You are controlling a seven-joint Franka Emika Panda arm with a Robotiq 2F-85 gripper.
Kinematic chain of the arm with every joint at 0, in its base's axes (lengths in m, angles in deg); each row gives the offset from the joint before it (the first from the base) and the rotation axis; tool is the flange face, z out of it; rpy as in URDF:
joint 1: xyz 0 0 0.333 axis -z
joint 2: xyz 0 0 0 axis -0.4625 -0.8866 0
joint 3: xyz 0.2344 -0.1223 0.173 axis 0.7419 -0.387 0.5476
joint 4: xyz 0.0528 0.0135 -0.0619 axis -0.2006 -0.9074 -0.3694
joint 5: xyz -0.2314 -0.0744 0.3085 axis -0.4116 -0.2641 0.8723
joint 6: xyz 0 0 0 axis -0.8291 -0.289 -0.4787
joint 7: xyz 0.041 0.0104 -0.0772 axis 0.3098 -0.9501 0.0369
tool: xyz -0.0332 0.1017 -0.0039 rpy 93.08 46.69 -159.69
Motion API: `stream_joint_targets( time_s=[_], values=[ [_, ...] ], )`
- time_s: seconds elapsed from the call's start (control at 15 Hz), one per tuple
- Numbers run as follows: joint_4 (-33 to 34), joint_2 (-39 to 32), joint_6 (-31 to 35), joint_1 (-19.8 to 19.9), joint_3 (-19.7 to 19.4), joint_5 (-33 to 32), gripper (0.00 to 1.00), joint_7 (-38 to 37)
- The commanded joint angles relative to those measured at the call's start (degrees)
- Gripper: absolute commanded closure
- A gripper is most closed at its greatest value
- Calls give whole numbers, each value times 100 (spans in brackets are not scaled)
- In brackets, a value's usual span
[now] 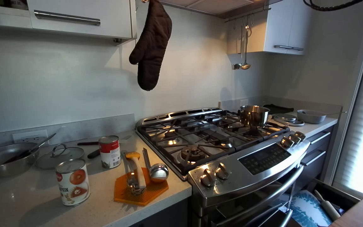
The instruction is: Press the far left button on the kitchen hood
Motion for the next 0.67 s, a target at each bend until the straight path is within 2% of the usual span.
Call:
stream_joint_targets(
  time_s=[0.0,0.13,0.27,0.33,0.6],
  values=[
    [39,-184,194,-230,-222,20,100,87],
    [46,-247,245,-245,-266,25,100,74],
    [32,-269,292,-429,-408,62,100,83],
    [-1,-159,99,-530,-444,81,100,66],
    [-23,395,-1035,-191,-79,9,100,-94]
  ],
)
